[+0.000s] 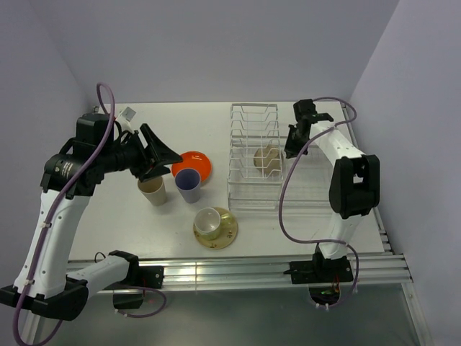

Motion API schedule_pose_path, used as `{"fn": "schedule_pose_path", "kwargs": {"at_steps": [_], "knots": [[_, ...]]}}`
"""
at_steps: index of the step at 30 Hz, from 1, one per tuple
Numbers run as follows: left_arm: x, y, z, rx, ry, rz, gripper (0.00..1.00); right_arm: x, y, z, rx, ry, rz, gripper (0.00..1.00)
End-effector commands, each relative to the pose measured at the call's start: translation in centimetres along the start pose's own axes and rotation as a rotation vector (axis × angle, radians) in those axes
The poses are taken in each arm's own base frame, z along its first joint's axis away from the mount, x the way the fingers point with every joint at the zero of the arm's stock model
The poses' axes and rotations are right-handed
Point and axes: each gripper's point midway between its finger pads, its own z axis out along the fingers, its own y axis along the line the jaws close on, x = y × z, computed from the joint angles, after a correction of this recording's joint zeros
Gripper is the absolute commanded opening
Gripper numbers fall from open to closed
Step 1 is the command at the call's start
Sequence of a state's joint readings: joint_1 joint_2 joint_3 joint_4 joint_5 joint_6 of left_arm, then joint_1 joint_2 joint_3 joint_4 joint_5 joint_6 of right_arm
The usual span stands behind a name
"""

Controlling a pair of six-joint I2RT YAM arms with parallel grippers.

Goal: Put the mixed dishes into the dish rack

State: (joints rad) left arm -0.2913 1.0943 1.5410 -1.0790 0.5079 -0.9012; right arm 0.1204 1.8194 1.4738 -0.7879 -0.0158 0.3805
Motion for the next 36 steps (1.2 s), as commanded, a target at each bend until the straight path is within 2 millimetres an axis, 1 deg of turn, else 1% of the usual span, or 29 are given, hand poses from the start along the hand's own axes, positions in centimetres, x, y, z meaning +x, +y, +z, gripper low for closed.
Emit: {"fn": "schedule_pose_path", "kwargs": {"at_steps": [1, 2, 3, 5, 6, 7, 8, 9, 10, 12, 14, 15, 17, 19, 20, 21, 22, 23, 24, 25, 26, 27, 28, 29, 30, 31, 33, 34, 36], "knots": [[0.8, 2.5, -1.3, -0.095, -0.04, 0.015, 0.68, -1.3, 3.1, 0.1, -0.13, -0.017, 0.0, 0.0], [1.1, 2.9, -1.3, -0.108, -0.036, 0.011, 0.68, -1.2, 3.4, 0.1, -0.143, -0.008, -0.002, 0.0], [1.6, 4.0, -1.0, -0.136, -0.017, -0.005, 0.68, -1.1, 3.7, 0.3, -0.153, -0.001, -0.003, 0.0], [2.2, 5.2, -0.9, -0.169, -0.01, -0.014, 0.66, -0.5, 5.2, 0.2, -0.223, 0.017, -0.019, 0.0], [2.7, 6.3, -0.6, -0.202, 0.009, -0.026, 0.65, -0.1, 5.8, 0.1, -0.245, 0.025, -0.033, 0.0], [2.9, 7.0, -0.4, -0.221, 0.016, -0.027, 0.65, 0.1, 6.3, -0.1, -0.266, 0.027, -0.041, 0.0], [3.1, 7.5, -0.4, -0.237, 0.016, -0.028, 0.64, 0.0, 7.0, -0.7, -0.306, 0.019, -0.053, 0.0], [3.6, 8.6, 0.0, -0.264, 0.033, -0.039, 0.64, 0.2, 7.4, -1.0, -0.332, 0.019, -0.057, 0.0], [3.7, 9.1, 0.1, -0.278, 0.033, -0.041, 0.64, 0.6, 7.6, -1.1, -0.353, 0.027, -0.06, 0.0], [4.1, 10.3, 0.4, -0.304, 0.036, -0.052, 0.64, 0.9, 8.1, -2.1, -0.408, 0.018, -0.07, 0.0], [4.0, 10.7, 1.0, -0.302, 0.033, -0.056, 0.63, 0.6, 8.6, -3.3, -0.458, -0.006, -0.069, 0.0], [4.2, 11.1, 1.4, -0.305, 0.042, -0.06, 0.63, 0.5, 8.5, -3.6, -0.46, -0.011, -0.058, 0.0], [3.8, 11.5, 2.1, -0.323, 0.042, -0.063, 0.61, 0.2, 6.8, -4.0, -0.396, -0.024, -0.022, 0.0], [3.5, 12.2, 2.6, -0.347, 0.043, -0.059, 0.59, -0.7, 4.6, -4.2, -0.287, -0.073, 0.008, 0.0], [3.4, 12.6, 3.1, -0.364, 0.05, -0.065, 0.57, -0.8, 3.3, -5.3, -0.233, -0.091, 0.025, 0.0], [3.4, 12.9, 3.3, -0.374, 0.055, -0.069, 0.57, -1.3, 1.9, -5.7, -0.152, -0.126, 0.033, 0.0], [3.4, 13.1, 3.7, -0.381, 0.062, -0.073, 0.57, -1.5, 1.3, -7.1, -0.135, -0.161, 0.033, 0.02], [3.6, 13.6, 4.0, -0.393, 0.074, -0.079, 0.57, -1.1, 0.7, -7.7, -0.103, -0.162, 0.036, 0.12], [3.6, 13.8, 4.3, -0.394, 0.076, -0.079, 0.57, -1.0, 0.1, -8.3, -0.079, -0.176, 0.047, 0.18], [4.1, 14.0, 4.8, -0.398, 0.1, -0.081, 0.57, -1.3, -0.6, -9.7, -0.052, -0.22, 0.052, 0.32], [4.6, 14.5, 5.2, -0.407, 0.121, -0.083, 0.57, -0.9, -1.1, -10.3, -0.034, -0.219, 0.052, 0.48], [5.2, 14.1, 5.8, -0.393, 0.139, -0.066, 0.57, -0.8, -1.4, -10.9, -0.024, -0.23, 0.053, 0.53], [5.7, 14.1, 6.4, -0.396, 0.159, -0.062, 0.57, -0.9, -1.7, -12.0, -0.017, -0.255, 0.055, 0.62], [6.1, 14.0, 6.8, -0.4, 0.17, -0.046, 0.56, -0.3, -2.0, -12.4, -0.008, -0.24, 0.051, 0.66], [7.1, 13.6, 7.3, -0.397, 0.2, -0.028, 0.57, -0.2, -2.1, -13.1, -0.01, -0.248, 0.051, 0.66], [7.2, 13.7, 8.0, -0.407, 0.211, -0.022, 0.56, -0.1, -2.1, -14.0, -0.017, -0.26, 0.052, 0.66], [7.6, 13.7, 8.5, -0.413, 0.229, -0.006, 0.56, 0.4, -2.1, -15.1, -0.033, -0.266, 0.054, 0.66], [7.7, 13.8, 8.8, -0.42, 0.236, 0.004, 0.56, 0.5, -2.0, -16.3, -0.053, -0.292, 0.054, 0.66], [7.8, 14.3, 9.0, -0.432, 0.237, 0.012, 0.57, 0.8, -1.8, -17.9, -0.078, -0.304, 0.052, 0.66]]}}
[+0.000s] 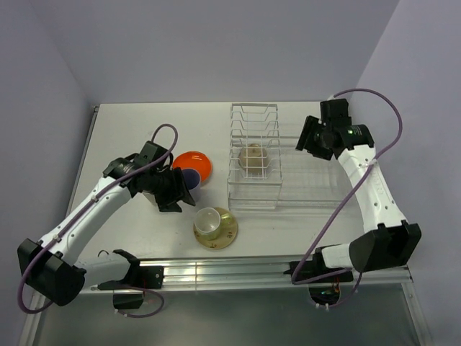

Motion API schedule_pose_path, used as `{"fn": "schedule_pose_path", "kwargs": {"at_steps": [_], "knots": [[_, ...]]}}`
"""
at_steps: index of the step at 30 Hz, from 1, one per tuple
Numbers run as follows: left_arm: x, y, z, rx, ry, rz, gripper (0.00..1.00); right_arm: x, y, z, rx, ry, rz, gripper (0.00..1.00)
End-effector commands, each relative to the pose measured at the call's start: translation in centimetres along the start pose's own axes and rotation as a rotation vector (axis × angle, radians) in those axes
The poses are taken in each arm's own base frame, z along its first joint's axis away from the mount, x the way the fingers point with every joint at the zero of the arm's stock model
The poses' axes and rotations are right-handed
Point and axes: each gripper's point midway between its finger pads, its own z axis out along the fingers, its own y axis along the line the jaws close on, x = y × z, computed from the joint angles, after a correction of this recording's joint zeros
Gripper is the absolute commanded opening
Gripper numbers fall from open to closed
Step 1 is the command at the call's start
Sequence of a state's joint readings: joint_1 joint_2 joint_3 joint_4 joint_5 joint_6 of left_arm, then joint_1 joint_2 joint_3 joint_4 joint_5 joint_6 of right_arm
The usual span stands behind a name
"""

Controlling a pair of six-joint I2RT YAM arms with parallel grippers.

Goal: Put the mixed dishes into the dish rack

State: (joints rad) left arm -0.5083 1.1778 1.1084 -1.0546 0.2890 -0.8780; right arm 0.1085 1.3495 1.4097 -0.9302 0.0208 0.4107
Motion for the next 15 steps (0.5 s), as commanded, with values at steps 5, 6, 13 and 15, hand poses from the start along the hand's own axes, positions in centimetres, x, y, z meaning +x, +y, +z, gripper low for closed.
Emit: {"fn": "schedule_pose_path", "kwargs": {"at_steps": [5, 6, 13, 15], "knots": [[-0.2, 1.0, 2.2, -0.047, -0.018, 0.038, 0.57, -0.4, 0.2, -7.3, -0.066, -0.097, 0.018, 0.66], [0.2, 1.0, 2.6, -0.05, -0.005, 0.046, 0.57, -0.1, 0.4, -8.1, -0.094, -0.101, 0.02, 0.66], [1.3, 0.9, 5.0, -0.053, 0.048, 0.076, 0.56, 1.3, 0.0, -9.2, -0.097, -0.079, 0.022, 0.67], [1.4, 1.0, 5.6, -0.058, 0.056, 0.083, 0.56, 0.8, 0.1, -10.1, -0.106, -0.1, 0.021, 0.67]]}}
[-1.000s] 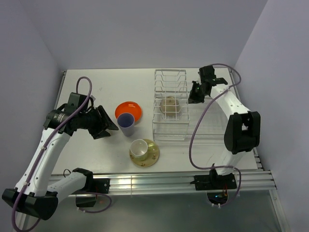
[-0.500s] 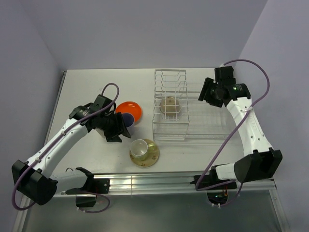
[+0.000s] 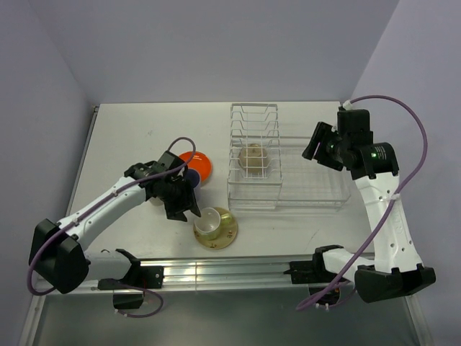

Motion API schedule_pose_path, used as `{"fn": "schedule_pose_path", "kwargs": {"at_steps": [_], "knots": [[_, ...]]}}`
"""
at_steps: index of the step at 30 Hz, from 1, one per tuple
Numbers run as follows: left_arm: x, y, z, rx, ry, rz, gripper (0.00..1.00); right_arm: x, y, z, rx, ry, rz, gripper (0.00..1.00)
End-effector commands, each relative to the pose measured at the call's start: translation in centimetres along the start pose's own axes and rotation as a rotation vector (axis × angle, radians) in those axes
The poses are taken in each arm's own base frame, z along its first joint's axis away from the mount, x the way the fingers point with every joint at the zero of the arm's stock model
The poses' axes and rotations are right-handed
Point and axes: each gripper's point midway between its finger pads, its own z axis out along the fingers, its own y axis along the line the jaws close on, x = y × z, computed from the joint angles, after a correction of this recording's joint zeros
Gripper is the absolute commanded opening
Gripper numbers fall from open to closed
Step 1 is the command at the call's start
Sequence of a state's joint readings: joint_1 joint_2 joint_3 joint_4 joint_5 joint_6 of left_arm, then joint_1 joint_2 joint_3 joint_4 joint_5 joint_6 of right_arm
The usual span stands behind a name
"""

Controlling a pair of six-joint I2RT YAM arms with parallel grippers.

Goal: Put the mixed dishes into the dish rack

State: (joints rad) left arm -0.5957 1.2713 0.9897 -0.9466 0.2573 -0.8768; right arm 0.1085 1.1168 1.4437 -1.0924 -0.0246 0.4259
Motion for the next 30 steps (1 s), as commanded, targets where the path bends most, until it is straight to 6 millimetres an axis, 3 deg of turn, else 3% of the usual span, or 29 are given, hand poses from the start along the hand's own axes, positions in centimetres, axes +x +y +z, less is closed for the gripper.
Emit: {"fn": "schedule_pose_path", "kwargs": {"at_steps": [1, 7, 12, 15, 18, 21, 26, 30], "knots": [[-0.6, -0.6, 0.8, 0.019, -0.026, 0.033, 0.56, -0.8, 0.4, -1.9, -0.014, -0.026, 0.001, 0.67], [0.0, 0.5, 3.1, -0.042, -0.007, 0.061, 0.55, -1.6, 0.4, -3.6, -0.016, -0.066, -0.006, 0.67], [0.8, 0.0, 4.4, -0.06, 0.011, 0.094, 0.5, -1.5, 0.6, -3.9, -0.024, -0.065, -0.001, 0.67], [1.0, -0.1, 5.1, -0.065, 0.019, 0.109, 0.4, -1.6, 0.5, -3.8, -0.02, -0.067, -0.003, 0.67], [1.2, 0.0, 5.5, -0.069, 0.028, 0.111, 0.21, -1.6, 0.4, -3.9, -0.017, -0.07, -0.006, 0.67], [1.2, 0.1, 4.9, -0.074, 0.022, 0.115, 0.01, -1.3, 0.2, -4.0, -0.012, -0.071, -0.009, 0.67], [1.0, 0.1, 3.3, -0.097, -0.003, 0.109, 0.0, -1.2, 0.0, -3.7, -0.006, -0.066, -0.012, 0.67], [1.5, 0.4, 0.6, -0.105, -0.02, 0.105, 0.0, -1.5, 0.5, -3.8, -0.022, -0.066, -0.013, 0.67]]}}
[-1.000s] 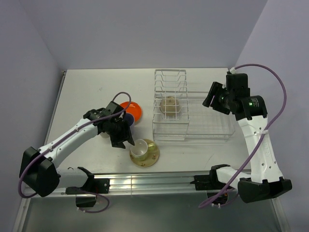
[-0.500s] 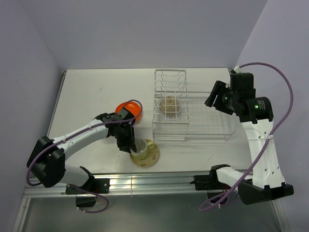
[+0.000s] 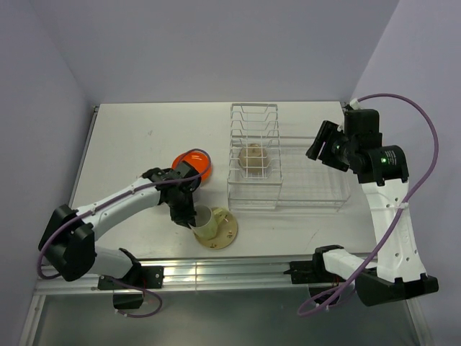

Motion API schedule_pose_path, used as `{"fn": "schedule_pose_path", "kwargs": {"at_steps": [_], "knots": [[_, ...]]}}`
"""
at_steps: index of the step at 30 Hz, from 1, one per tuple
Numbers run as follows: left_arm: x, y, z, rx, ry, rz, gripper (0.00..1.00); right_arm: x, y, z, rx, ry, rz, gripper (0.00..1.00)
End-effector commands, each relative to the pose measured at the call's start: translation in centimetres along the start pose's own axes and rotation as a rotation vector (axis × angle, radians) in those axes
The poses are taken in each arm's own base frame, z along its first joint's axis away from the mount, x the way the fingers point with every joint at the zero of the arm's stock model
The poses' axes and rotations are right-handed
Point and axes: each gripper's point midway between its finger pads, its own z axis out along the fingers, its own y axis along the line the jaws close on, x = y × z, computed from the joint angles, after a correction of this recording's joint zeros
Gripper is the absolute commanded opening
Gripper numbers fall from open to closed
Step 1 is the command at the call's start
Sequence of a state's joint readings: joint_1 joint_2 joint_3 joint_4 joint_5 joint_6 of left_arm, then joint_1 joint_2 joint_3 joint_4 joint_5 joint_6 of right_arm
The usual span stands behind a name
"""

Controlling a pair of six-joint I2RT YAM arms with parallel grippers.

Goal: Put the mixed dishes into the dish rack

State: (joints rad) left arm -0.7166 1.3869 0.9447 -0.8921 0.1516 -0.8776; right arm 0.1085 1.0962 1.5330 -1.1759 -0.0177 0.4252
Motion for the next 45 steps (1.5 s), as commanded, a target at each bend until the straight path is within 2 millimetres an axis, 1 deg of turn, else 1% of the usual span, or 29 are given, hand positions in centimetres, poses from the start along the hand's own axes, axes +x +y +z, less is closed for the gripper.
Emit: {"fn": "schedule_pose_path", "kwargs": {"at_steps": [1, 4, 6, 8, 9, 10, 11, 12, 14, 15, 17, 18, 20, 21, 24, 25, 26, 27, 28, 29, 30, 31, 32, 34, 35, 37, 38, 42, 45], "knots": [[0.4, -0.3, -4.6, 0.027, -0.048, 0.007, 0.0, -1.2, 0.6, -1.1, -0.024, -0.041, -0.012, 0.67], [1.4, -0.4, -8.2, 0.072, -0.068, -0.002, 0.0, -1.3, 1.2, -1.2, -0.049, -0.028, -0.01, 0.67], [2.0, -1.4, -10.7, 0.147, -0.077, 0.009, 0.0, -1.1, 1.8, -1.4, -0.077, -0.008, -0.009, 0.67], [2.4, -2.6, -14.2, 0.214, -0.089, 0.015, 0.0, -1.4, 2.6, -2.3, -0.117, -0.01, -0.007, 0.66], [2.2, -4.0, -16.7, 0.279, -0.117, 0.033, 0.0, -1.4, 2.8, -2.6, -0.126, -0.007, -0.004, 0.66], [2.5, -4.6, -17.9, 0.314, -0.112, 0.034, 0.0, -1.7, 3.2, -3.4, -0.145, -0.019, -0.002, 0.66], [3.1, -4.7, -19.1, 0.326, -0.094, 0.031, 0.0, -1.8, 3.5, -3.7, -0.156, -0.021, 0.001, 0.66], [3.3, -5.9, -21.7, 0.393, -0.104, 0.047, 0.0, -1.5, 3.8, -4.0, -0.173, -0.002, -0.002, 0.66], [4.4, -7.0, -24.1, 0.48, -0.076, 0.037, 0.0, -2.0, 4.7, -4.8, -0.21, 0.0, -0.006, 0.66], [5.3, -7.9, -25.9, 0.552, -0.046, 0.046, 0.0, -1.5, 5.1, -5.3, -0.235, 0.026, -0.009, 0.66], [6.4, -8.5, -27.7, 0.617, -0.01, 0.022, 0.0, -1.8, 5.9, -5.9, -0.27, 0.035, -0.013, 0.66], [6.9, -8.8, -29.2, 0.662, -0.009, 0.033, 0.0, -1.7, 6.5, -6.7, -0.305, 0.043, -0.019, 0.66], [7.3, -9.3, -30.7, 0.711, -0.012, 0.057, 0.0, -1.7, 7.3, -7.3, -0.342, 0.053, -0.019, 0.66], [7.2, -10.1, -32.3, 0.773, -0.048, 0.095, 0.0, -1.7, 7.7, -7.7, -0.369, 0.058, -0.02, 0.67], [6.8, -12.1, -35.1, 0.913, -0.109, 0.193, 0.0, -1.3, 10.4, -9.4, -0.522, 0.118, 0.011, 0.69], [5.9, -13.8, -36.9, 1.017, -0.175, 0.24, 0.0, -1.0, 11.4, -9.9, -0.573, 0.156, 0.053, 0.7], [6.0, -14.4, -37.7, 1.076, -0.191, 0.271, 0.0, -0.4, 12.6, -11.2, -0.664, 0.208, 0.072, 0.71], [5.4, -15.2, -36.7, 1.097, -0.182, 0.273, 0.0, -0.8, 13.6, -11.8, -0.726, 0.206, 0.089, 0.72], [4.8, -16.8, -38.6, 1.211, -0.24, 0.32, 0.0, -0.5, 14.3, -12.1, -0.763, 0.26, 0.164, 0.72], [4.5, -17.5, -38.7, 1.252, -0.243, 0.347, 0.0, 0.0, 15.1, -14.0, -0.849, 0.287, 0.175, 0.73], [3.9, -18.1, -37.9, 1.267, -0.242, 0.354, 0.0, -0.4, 15.9, -14.2, -0.896, 0.305, 0.232, 0.74], [3.3, -19.0, -38.6, 1.311, -0.287, 0.394, 0.0, -0.5, 16.3, -14.9, -0.94, 0.313, 0.249, 0.74], [2.4, -19.9, -38.0, 1.308, -0.287, 0.401, 0.0, -0.3, 16.5, -16.4, -0.988, 0.302, 0.249, 0.75], [1.3, -21.0, -38.3, 1.326, -0.299, 0.394, 0.0, -0.5, 17.1, -16.9, -1.068, 0.314, 0.279, 0.78], [0.5, -22.2, -38.7, 1.366, -0.313, 0.413, 0.0, -0.1, 17.0, -17.9, -1.101, 0.296, 0.271, 0.8], [0.3, -23.2, -39.7, 1.427, -0.281, 0.389, 0.0, -0.2, 17.4, -17.8, -1.179, 0.29, 0.281, 0.84], [-0.2, -23.9, -40.5, 1.478, -0.296, 0.392, 0.0, 0.1, 17.3, -19.0, -1.222, 0.267, 0.268, 0.85], [-1.8, -25.2, -39.5, 1.496, -0.185, 0.224, 0.0, -0.5, 17.5, -20.8, -1.349, 0.146, 0.229, 0.92], [-1.8, -25.3, -39.9, 1.529, -0.14, 0.159, 0.0, -0.9, 17.5, -21.1, -1.351, 0.09, 0.216, 0.95]]}}
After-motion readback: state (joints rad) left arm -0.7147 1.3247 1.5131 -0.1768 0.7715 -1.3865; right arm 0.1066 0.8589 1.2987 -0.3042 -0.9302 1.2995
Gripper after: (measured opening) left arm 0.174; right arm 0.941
